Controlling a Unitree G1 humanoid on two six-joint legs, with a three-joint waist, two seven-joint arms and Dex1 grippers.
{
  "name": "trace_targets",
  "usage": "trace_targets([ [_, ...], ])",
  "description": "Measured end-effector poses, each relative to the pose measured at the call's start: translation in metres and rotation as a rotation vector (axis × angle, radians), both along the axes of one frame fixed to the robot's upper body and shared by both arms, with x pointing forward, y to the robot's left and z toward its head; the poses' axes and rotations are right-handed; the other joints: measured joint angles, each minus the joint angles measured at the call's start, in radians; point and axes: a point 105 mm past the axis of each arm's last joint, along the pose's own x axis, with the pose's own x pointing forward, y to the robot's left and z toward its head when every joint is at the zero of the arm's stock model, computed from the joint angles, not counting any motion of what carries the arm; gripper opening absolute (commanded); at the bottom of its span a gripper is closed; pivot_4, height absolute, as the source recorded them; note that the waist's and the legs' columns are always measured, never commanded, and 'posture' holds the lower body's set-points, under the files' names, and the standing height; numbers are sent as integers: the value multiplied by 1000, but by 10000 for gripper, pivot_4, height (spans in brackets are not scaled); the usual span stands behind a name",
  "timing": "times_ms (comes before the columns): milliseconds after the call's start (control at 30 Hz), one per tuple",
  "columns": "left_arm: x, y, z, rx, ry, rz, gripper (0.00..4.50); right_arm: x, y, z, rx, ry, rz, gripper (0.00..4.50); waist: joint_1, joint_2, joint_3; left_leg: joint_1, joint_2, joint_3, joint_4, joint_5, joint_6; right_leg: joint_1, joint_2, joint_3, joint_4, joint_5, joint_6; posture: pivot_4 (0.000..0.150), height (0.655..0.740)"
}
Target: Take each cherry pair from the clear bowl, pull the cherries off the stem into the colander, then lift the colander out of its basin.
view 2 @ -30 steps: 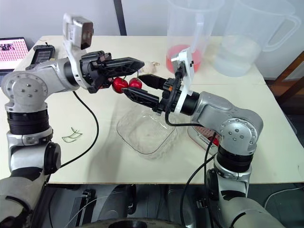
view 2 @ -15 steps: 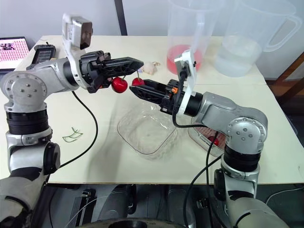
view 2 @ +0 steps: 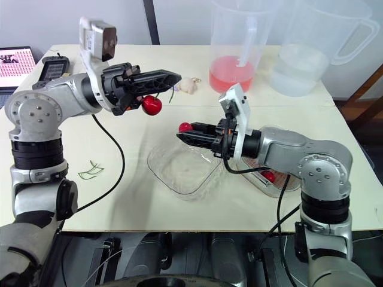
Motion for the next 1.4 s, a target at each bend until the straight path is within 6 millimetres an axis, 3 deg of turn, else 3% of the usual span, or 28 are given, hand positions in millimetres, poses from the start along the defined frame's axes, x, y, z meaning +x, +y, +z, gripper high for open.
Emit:
trace_targets([
  [67,0,0,0,-2,-2,3,0,5,-23,4,-95,-38,-63,8979,5,0,0,-1,-1,0,0,0,0,0,-1,0,-1,0,0,1500,7383],
  [167,2,0,1,-16,-10,13,0,13,-75,6,-295,-82,-210,8979,7,0,0,-4,-2,0,0,0,0,0,-1,0,-5,0,0,1500,7383],
  [300,5,1,-1,-24,-31,37,0,7,-126,-16,-527,-16,-282,8979,3,0,0,-6,-1,0,0,-1,2,-1,-1,0,-8,0,1,1500,7383],
  [600,9,0,-11,-8,-37,56,0,-13,-168,-61,-752,99,-278,8979,3,1,0,-6,-1,1,3,-1,2,-1,-1,1,-7,1,2,1500,7383],
  [700,9,-1,-11,-5,-38,58,0,-12,-173,-64,-786,93,-290,21531,2,1,0,-5,-1,0,3,-1,2,-1,-1,1,-7,1,2,1500,7383],
  [833,10,-1,-11,-6,-37,63,0,-9,-170,-56,-760,81,-282,41793,2,1,0,-6,-1,0,2,-1,2,-1,-1,1,-7,1,2,1500,7383],
  [867,10,-2,-11,-7,-36,63,0,-9,-167,-51,-742,71,-277,44779,2,1,0,-6,-1,0,2,-1,2,-1,-1,1,-7,1,2,1500,7383],
  [1000,11,-3,-10,-9,-35,75,0,-7,-155,-33,-683,38,-246,44779,4,1,0,-6,-1,0,2,-1,2,-1,-1,1,-7,1,2,1500,7383],
  [1100,11,-4,-9,-18,-31,77,0,-4,-135,-15,-575,-26,-208,44779,2,0,0,-5,-1,0,2,-1,2,-1,-1,1,-6,1,2,1500,7383],
  [1233,10,-6,-8,-28,-30,71,0,4,-83,14,-226,-104,-104,44779,-3,0,1,-4,-1,-1,3,-1,2,-1,0,1,-4,1,2,1500,7383],
  [1333,9,-9,-7,-39,-27,69,0,8,-46,16,-36,-75,-29,44779,1,0,1,-5,-1,-1,2,-1,2,-1,1,1,-3,1,3,1500,7383],
  [1400,9,-10,-7,-44,-24,72,0,11,-32,13,25,-46,-14,44779,5,0,1,-5,-1,-2,3,-1,2,-1,0,0,-3,1,4,1500,7383],
])
